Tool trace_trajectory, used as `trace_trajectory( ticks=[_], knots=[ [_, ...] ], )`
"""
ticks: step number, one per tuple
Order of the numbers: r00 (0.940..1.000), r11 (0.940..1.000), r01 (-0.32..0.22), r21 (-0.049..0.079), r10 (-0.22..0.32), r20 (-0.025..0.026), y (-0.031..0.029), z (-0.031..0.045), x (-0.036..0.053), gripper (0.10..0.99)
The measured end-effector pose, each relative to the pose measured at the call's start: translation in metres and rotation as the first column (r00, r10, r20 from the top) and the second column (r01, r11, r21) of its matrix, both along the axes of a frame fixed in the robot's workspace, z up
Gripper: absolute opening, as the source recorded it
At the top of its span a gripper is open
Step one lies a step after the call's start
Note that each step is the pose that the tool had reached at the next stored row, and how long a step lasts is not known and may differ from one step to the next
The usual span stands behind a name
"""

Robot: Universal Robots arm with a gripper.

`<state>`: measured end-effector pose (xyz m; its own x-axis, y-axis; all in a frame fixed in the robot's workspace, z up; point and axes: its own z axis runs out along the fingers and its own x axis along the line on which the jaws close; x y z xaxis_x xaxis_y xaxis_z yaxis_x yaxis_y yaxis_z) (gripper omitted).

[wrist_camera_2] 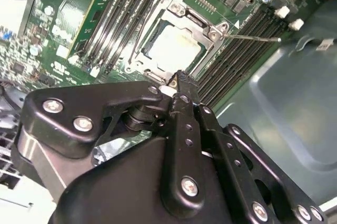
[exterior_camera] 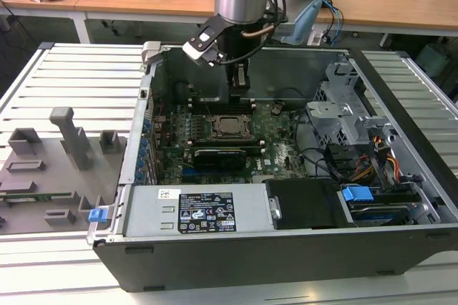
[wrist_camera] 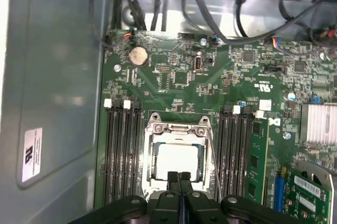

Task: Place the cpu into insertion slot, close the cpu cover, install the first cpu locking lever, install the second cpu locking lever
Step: 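Install the first cpu locking lever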

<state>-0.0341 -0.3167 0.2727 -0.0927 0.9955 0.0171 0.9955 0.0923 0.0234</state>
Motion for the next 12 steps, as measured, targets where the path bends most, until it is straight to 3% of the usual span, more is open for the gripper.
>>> trace_trajectory(
  ticks=[2, 4, 8, 12],
  knots=[
    [0.9972, 0.9972, -0.075, 0.000, 0.075, -0.0004, 0.0000, -0.0010, 0.0000, 0.106],
    [0.9905, 0.9905, -0.137, 0.000, 0.137, -0.0021, 0.0000, -0.0022, 0.0000, 0.106],
    [0.9819, 0.9819, -0.189, 0.001, 0.189, -0.0061, 0.0001, -0.0034, -0.0002, 0.106],
    [0.9626, 0.9626, -0.271, 0.002, 0.271, -0.0080, 0.0000, -0.0049, -0.0003, 0.106]
  ],
)
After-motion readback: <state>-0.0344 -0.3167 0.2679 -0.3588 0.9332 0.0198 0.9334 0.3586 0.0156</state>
